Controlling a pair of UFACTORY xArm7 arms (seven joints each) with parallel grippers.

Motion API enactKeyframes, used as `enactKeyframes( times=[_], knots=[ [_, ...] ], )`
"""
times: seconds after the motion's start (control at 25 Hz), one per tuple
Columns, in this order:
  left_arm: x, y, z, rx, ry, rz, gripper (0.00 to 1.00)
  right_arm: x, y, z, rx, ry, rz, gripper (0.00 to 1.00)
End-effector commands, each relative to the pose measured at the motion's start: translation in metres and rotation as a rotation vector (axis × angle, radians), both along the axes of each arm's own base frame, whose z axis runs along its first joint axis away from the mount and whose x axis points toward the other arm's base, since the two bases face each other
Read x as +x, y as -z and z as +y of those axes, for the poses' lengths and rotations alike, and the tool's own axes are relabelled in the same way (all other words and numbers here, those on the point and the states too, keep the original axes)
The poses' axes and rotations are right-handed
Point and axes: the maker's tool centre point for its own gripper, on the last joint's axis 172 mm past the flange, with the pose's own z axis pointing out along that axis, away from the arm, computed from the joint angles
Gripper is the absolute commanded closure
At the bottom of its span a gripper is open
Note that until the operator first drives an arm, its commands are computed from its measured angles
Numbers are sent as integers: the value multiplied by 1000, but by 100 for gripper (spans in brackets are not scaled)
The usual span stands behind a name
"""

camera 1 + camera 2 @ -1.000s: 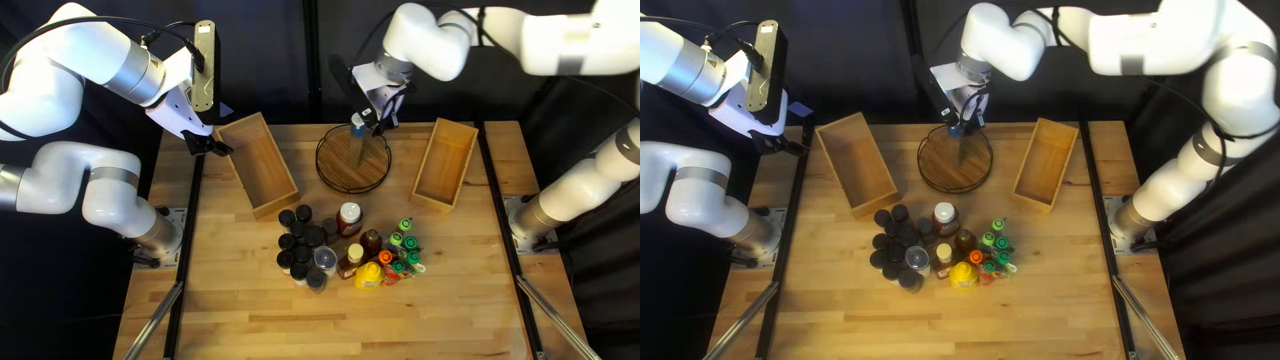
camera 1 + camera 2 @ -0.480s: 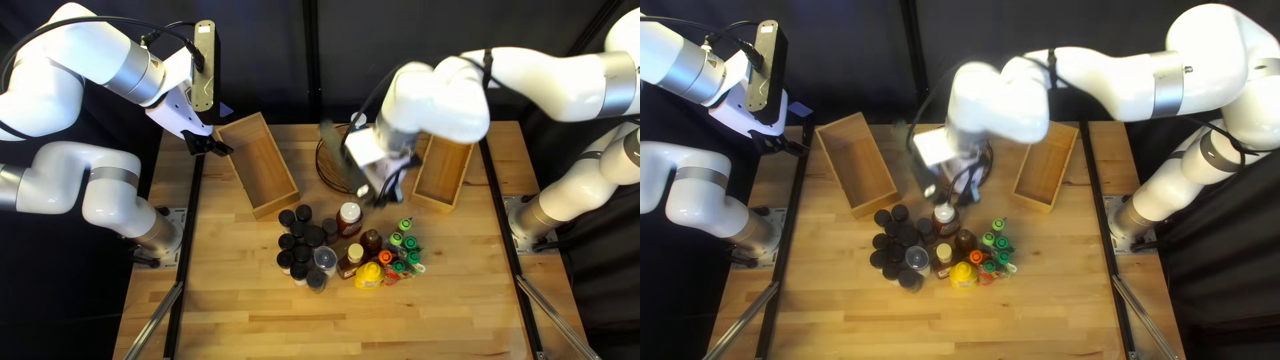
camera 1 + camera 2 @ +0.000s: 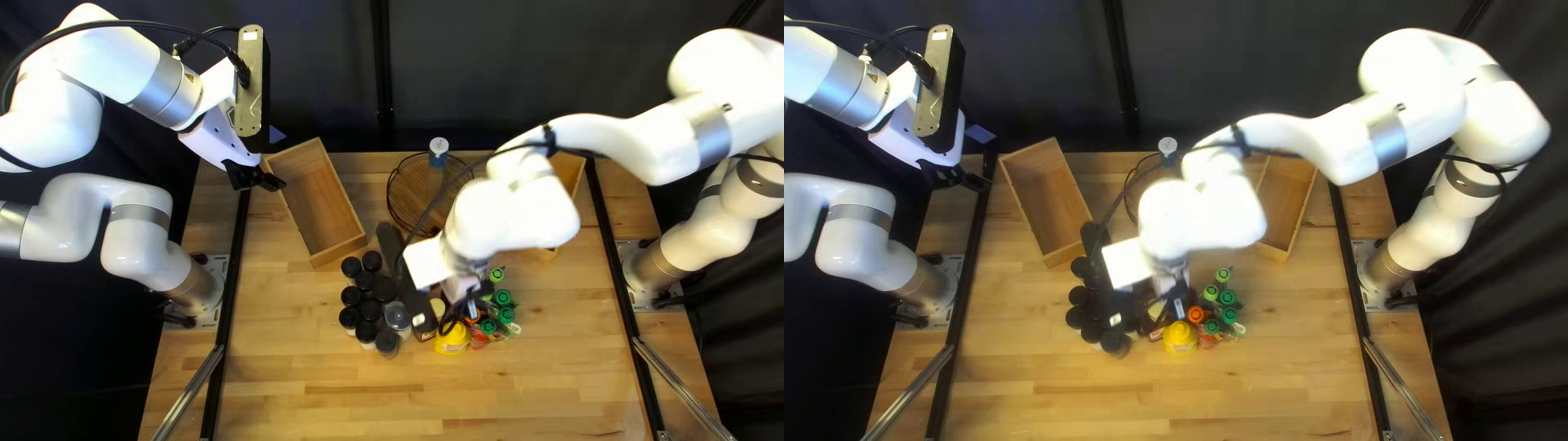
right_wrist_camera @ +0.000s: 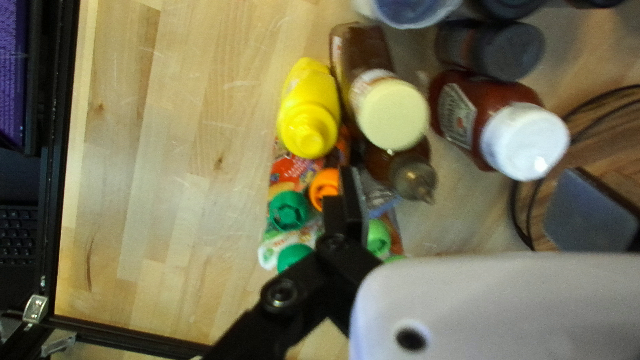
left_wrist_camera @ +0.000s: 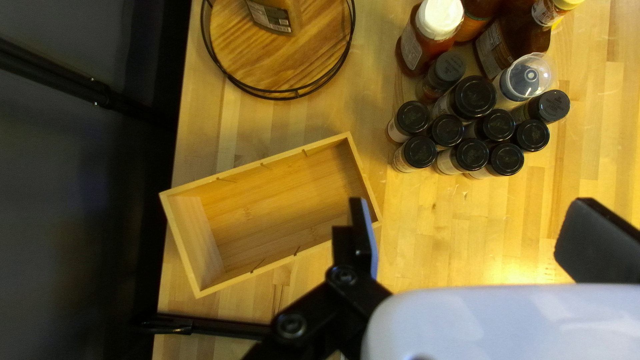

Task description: Separate condiments, baby food and spices and place it in 3 different racks/containers

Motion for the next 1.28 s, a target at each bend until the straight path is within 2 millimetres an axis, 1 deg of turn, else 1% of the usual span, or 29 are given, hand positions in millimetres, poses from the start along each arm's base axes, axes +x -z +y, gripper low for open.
enactKeyframes(
  times=[0.04,0.32,0.36,0.4,0.44,0.48,0.56,0.72,0.84,0.92,1.0,1.08,1.12,1.16,1.2,1.24,1.28],
  knots=[
    [0,0,0,0,0,0,0,2,8,7,-7,-1,-4,0],
    [0,0,0,0,0,0,0,12,26,7,-13,7,-13,0],
    [0,0,0,0,0,0,0,12,30,7,-10,7,-15,8],
    [0,0,0,0,0,0,0,12,31,7,-9,7,-17,63],
    [0,0,0,0,0,0,0,12,33,8,-9,9,-19,97],
    [0,0,0,0,0,0,0,13,32,10,-7,9,-22,100],
    [0,0,0,0,0,0,0,12,29,13,0,4,-27,100],
    [0,0,0,0,0,0,0,10,13,16,23,-13,-39,100],
    [0,0,0,0,0,0,0,10,-4,16,36,-25,-50,100],
    [0,0,0,0,0,0,0,11,-24,14,42,-32,-59,100],
    [0,0,0,0,0,0,0,14,-48,10,45,-35,-68,100],
    [0,0,0,0,0,0,0,18,-70,11,46,-42,-75,100],
    [0,0,0,0,0,0,0,19,-78,10,45,-45,-77,100],
    [0,0,0,0,0,0,0,21,-96,10,42,-51,-82,100],
    [0,0,0,0,0,0,0,22,-109,8,41,-54,-87,100],
    [0,0,0,0,0,0,0,22,-117,6,38,-56,-89,100],
    [0,0,0,0,0,0,0,22,-129,3,34,-60,-94,100]
  ],
)
